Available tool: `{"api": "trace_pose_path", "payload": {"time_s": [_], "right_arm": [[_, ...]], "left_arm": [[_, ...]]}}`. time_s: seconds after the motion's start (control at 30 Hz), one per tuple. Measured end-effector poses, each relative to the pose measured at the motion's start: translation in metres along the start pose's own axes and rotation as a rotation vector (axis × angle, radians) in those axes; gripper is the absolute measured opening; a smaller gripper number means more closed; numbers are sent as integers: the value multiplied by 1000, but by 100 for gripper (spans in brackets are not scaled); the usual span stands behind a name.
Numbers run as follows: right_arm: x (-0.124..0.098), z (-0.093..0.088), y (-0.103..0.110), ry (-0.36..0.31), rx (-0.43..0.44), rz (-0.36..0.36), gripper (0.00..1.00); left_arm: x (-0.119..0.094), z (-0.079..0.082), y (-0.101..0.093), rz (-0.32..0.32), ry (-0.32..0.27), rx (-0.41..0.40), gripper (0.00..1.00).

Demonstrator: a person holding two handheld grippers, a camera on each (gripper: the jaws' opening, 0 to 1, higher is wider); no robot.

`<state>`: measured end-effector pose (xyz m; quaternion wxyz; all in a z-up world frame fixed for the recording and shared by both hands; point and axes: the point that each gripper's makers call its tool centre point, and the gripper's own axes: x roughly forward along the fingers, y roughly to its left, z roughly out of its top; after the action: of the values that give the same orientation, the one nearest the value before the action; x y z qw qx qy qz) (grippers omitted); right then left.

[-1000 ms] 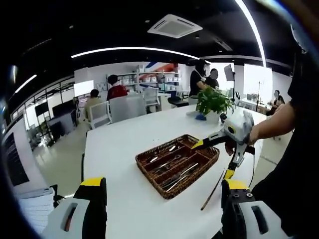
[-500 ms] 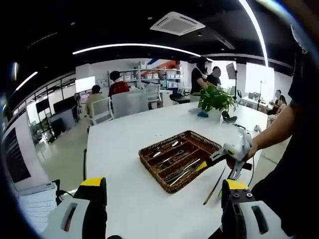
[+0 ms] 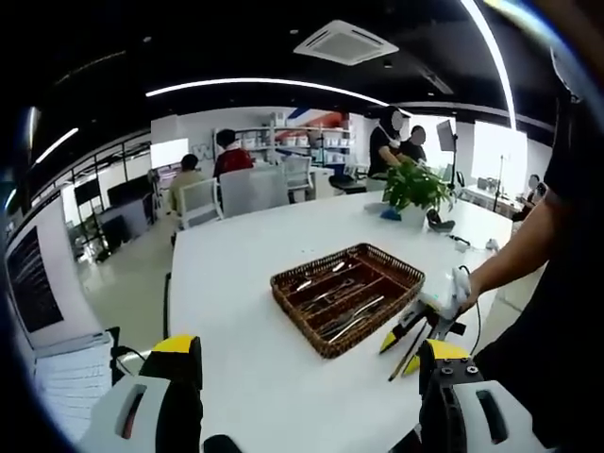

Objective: Arrange the knives, forks, and spoons in their matching storage slots by inserting each utensil handle-first until every utensil is classified and aligned in the correct compartment

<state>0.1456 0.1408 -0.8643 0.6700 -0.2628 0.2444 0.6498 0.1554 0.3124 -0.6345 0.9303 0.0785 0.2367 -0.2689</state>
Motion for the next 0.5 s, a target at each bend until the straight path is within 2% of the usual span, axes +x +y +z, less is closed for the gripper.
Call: {"api": "trace_pose_path", "payload": {"time_s": [0.07,0.1,0.13,0.27,0.4,0.5], "right_arm": [[2,0,11,-4,20,61,21],[2,0,9,-4,10,52,16],[3,-1,10,-1,-24,49,15],[5,-2,10,-6,-11,60,13],[7,0,4,-17,-14,53,5],[6,-1,1,-22,-4,51,4]], "left_arm": [[-2,1,1,4,1,-5,100],[-3,1,3,5,-1,-9,100],[-3,2,4,6,-6,-11,100],[-3,1,7,12,3,-10,100],[-2,1,9,11,5,-12,100],[-1,1,10,11,6,-13,100]]}}
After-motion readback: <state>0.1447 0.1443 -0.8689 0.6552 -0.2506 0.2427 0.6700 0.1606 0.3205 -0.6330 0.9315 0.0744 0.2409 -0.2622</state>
